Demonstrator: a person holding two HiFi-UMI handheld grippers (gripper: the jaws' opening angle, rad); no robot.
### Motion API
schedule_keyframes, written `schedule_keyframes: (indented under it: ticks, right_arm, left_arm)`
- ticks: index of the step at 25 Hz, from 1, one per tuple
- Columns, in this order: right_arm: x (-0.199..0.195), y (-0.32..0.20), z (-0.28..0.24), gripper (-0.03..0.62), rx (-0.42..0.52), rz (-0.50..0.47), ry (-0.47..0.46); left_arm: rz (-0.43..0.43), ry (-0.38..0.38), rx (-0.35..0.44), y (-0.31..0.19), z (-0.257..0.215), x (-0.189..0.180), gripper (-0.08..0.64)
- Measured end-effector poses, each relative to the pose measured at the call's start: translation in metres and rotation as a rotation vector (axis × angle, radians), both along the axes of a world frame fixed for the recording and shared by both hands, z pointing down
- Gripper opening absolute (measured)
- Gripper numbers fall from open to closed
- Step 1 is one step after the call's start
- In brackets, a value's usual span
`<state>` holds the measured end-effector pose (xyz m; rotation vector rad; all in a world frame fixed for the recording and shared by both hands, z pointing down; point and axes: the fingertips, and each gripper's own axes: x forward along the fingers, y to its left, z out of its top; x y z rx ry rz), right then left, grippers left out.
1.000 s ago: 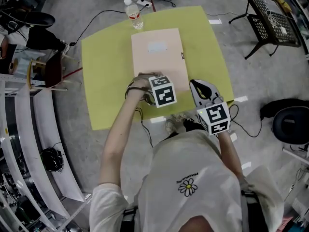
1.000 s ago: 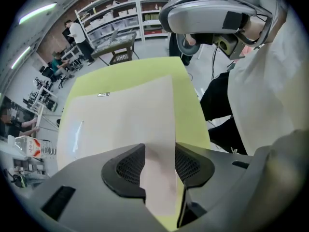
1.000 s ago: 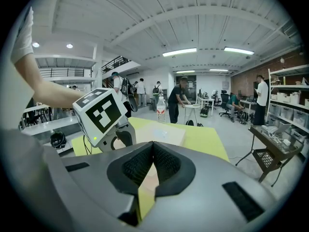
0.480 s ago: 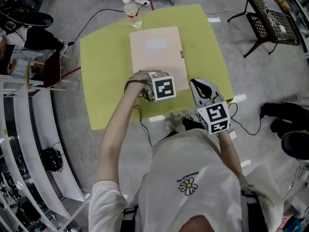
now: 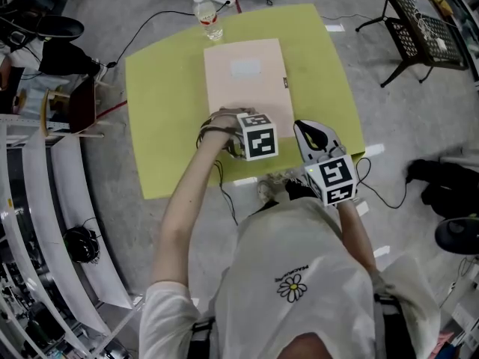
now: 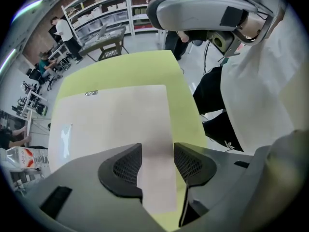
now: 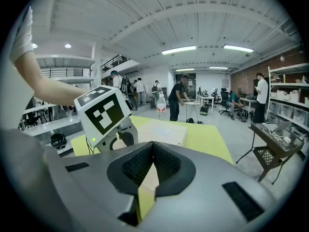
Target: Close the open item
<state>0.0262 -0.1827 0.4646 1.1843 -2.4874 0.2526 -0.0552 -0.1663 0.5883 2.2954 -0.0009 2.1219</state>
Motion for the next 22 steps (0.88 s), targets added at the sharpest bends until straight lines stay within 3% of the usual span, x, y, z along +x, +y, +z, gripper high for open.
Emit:
schedule_keyframes:
  ticks: [14, 22]
  right_arm:
    - [0.004, -0.004, -0.012, 0.011, 0.034, 0.017, -0.004]
    - [0.004, -0.006, -0.027, 0.011, 0.091, 0.009, 0.013]
  left_arm:
    - [-0.083, 0.13, 0.035, -0.009, -0.022, -0.001, 0.236]
    - [-0.185, 0.288, 0.244, -0.051, -0.091, -0.001, 0.139]
